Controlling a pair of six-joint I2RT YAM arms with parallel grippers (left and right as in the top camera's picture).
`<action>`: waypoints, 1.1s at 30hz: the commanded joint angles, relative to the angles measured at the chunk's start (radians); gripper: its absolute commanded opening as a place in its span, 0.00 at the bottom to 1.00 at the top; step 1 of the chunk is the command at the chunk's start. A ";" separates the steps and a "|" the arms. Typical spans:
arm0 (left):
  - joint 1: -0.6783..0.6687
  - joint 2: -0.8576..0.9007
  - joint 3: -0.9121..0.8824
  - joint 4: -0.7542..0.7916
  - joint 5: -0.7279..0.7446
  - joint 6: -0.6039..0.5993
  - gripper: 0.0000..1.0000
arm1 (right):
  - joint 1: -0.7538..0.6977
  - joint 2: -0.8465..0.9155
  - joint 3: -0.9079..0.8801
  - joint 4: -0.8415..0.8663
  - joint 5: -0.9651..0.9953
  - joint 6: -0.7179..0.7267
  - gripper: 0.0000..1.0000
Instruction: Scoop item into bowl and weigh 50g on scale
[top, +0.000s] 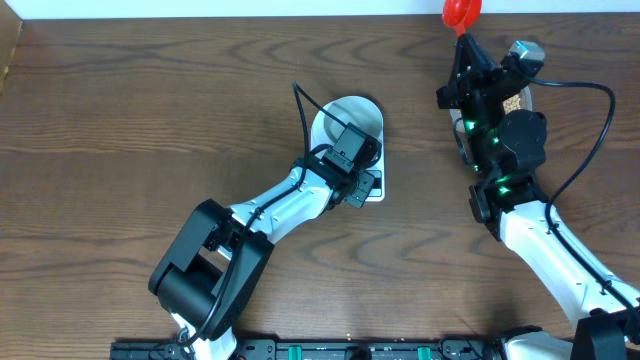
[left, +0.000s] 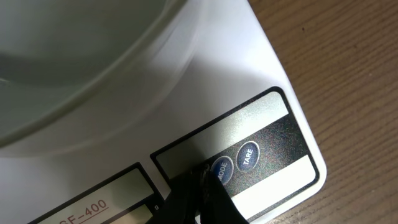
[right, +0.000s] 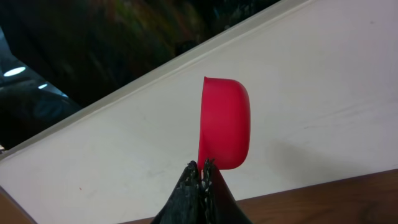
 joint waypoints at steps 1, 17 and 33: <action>0.003 0.032 -0.018 -0.031 0.023 0.004 0.07 | -0.003 0.009 0.022 0.001 -0.010 -0.016 0.01; 0.003 -0.172 -0.012 -0.031 0.004 0.040 0.07 | -0.004 0.013 0.022 0.001 0.090 -0.065 0.01; 0.001 -0.028 -0.012 -0.027 0.005 0.040 0.07 | -0.016 0.013 0.022 0.001 0.093 -0.086 0.01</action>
